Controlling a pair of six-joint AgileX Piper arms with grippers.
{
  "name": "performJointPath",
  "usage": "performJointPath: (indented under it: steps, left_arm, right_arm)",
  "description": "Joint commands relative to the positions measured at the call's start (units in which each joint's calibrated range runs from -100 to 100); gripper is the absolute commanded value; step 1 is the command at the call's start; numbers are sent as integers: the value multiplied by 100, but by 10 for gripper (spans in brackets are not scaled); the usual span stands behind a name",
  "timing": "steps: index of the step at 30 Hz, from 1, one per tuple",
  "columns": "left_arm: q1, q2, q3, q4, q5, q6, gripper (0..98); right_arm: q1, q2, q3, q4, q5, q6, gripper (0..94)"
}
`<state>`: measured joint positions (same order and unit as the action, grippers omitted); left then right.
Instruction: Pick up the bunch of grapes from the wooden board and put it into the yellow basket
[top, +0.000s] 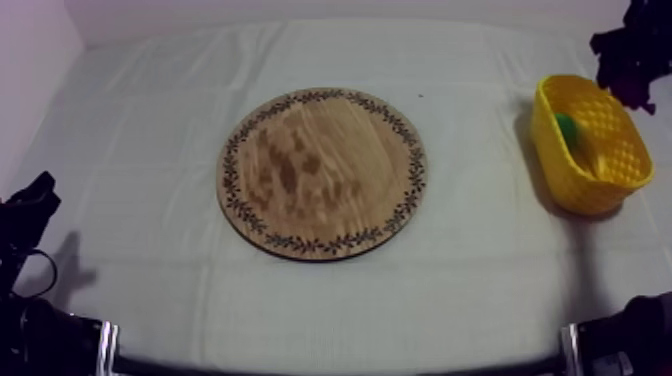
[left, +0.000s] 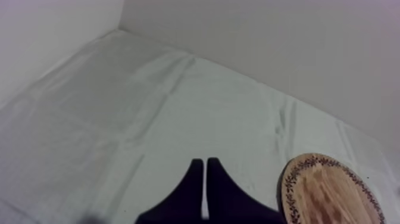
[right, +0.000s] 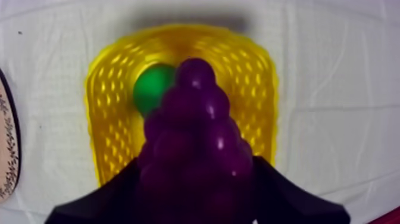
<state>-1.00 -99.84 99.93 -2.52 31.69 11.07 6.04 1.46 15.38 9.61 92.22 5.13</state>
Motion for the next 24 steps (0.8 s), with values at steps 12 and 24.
performJointPath:
  steps: [12, 24]
  left_arm:
    - [2, 2, -4, 1, -1, -1, 0]
    - [2, 2, -4, 1, -1, -1, 0]
  right_arm:
    - [-40, 1110, 634, 26, -865, -119, 490]
    - [-51, 1042, 684, -219, -786, 85, 675]
